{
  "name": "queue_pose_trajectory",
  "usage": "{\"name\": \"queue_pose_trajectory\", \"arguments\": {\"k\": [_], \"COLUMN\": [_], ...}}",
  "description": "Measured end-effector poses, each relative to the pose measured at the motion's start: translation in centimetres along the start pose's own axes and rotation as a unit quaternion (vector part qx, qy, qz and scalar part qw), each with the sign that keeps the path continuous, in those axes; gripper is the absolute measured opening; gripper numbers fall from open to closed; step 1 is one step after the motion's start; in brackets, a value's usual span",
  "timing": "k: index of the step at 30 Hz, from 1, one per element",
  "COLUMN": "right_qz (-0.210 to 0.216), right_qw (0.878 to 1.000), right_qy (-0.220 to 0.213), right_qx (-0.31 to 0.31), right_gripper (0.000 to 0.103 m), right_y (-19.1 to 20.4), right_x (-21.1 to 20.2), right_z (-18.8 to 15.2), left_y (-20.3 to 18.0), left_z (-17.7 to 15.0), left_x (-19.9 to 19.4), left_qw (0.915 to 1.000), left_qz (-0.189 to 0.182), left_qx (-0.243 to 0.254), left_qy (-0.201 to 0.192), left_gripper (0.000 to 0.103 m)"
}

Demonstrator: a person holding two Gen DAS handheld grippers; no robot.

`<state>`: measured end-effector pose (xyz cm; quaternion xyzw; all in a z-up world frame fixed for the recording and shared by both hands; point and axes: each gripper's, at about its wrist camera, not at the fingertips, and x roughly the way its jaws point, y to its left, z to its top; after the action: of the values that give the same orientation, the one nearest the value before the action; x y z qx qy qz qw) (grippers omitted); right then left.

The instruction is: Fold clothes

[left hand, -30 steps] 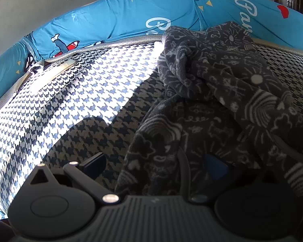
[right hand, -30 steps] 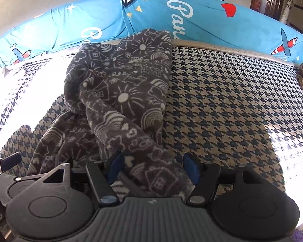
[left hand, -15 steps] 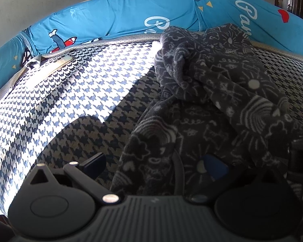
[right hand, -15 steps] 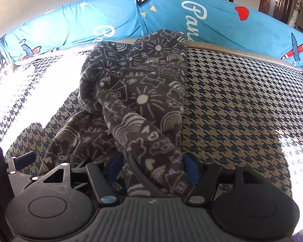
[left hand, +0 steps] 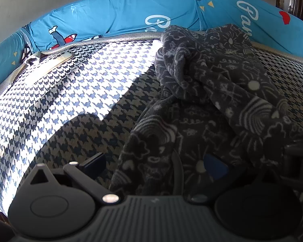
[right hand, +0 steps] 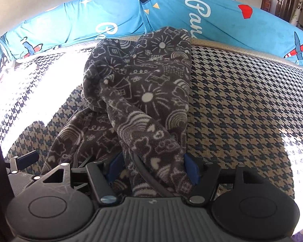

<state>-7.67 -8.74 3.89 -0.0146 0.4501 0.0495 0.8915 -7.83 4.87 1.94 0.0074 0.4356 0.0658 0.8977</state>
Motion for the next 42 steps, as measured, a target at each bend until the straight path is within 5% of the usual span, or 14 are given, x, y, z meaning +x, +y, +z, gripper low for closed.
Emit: {"name": "queue_pose_trajectory", "arguments": {"k": [42], "right_qz": [-0.002], "right_qw": [1.000], "right_qy": [0.019], "right_qx": [-0.001], "right_gripper": [0.067], "right_y": [0.6], "right_x": [0.5], "right_z": [0.5], "left_y": [0.5], "left_z": [0.2], "left_x": [0.4], "left_qw": [0.9992], "left_qz": [0.012], "left_qx": [-0.001], "left_qy": [0.038], "left_gripper": [0.103]}}
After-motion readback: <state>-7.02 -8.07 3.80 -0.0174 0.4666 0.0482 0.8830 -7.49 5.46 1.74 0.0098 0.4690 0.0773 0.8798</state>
